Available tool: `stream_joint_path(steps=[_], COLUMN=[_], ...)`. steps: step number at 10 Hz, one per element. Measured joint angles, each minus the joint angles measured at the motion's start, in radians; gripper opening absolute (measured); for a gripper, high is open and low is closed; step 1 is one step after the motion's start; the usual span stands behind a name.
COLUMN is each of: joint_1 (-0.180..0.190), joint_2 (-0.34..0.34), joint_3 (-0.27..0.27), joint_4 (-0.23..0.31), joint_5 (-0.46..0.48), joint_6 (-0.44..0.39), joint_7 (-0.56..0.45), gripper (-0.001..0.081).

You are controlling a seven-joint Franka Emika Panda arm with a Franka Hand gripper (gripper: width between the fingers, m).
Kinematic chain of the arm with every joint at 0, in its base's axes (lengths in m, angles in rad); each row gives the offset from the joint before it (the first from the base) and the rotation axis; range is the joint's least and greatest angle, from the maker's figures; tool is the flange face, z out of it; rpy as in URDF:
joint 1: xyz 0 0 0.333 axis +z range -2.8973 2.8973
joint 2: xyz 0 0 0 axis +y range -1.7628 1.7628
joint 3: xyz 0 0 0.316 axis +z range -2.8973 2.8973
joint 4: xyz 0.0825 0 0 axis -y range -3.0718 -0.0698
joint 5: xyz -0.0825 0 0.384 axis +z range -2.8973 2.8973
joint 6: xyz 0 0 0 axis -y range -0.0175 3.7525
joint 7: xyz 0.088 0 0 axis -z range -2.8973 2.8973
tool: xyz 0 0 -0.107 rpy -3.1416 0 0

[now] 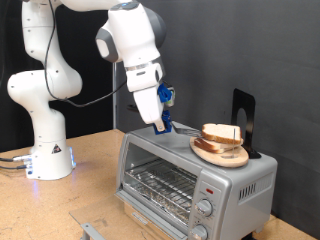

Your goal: Make a piece of toast with the oven

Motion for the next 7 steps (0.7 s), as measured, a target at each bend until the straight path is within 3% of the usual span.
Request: stream_joint_path(steps=[7], joint_1=[-0.001], joint_2=[0.103], joint_3=[0.017], joint_4=[0.09], joint_5=[-0.041], joint_6=[0.002], joint_7=[0.096], gripper=[0.0401])
